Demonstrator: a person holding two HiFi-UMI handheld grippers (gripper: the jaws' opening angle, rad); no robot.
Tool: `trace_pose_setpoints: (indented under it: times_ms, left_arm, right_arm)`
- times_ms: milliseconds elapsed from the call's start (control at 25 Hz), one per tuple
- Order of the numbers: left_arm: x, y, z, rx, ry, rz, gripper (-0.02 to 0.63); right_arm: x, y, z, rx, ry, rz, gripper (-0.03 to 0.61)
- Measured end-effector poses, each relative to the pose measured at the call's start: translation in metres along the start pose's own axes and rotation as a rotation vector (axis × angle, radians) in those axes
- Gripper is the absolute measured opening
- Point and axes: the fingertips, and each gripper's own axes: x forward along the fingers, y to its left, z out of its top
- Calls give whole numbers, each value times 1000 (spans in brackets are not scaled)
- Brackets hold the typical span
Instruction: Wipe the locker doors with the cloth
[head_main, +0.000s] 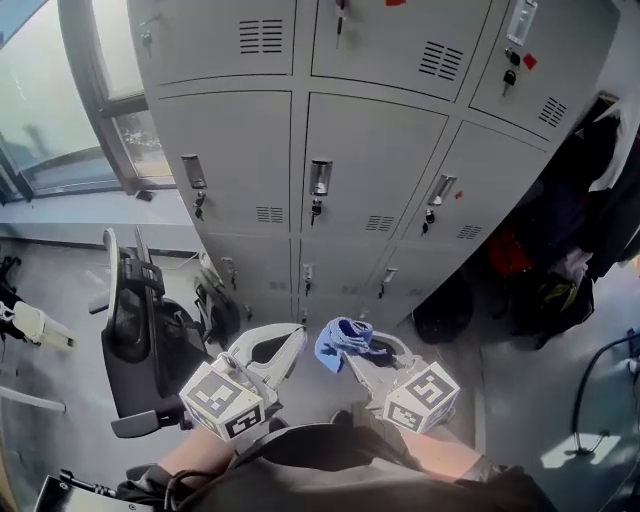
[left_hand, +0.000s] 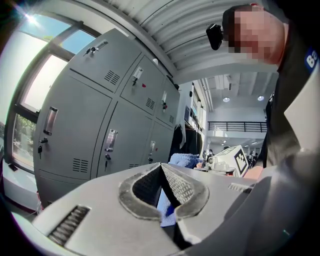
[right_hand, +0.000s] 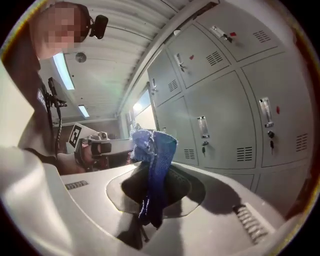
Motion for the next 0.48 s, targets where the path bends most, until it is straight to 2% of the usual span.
trace_pose_setpoints:
  times_ms: [200,480]
  left_arm:
    - [2,-5,-1,13,3,41,0]
    - [5,-13,-15,2,30,54,0]
  right_arm:
    - [0,16,7,-31,-10,70,54]
    - [-5,8,5,-26,-14,80,54]
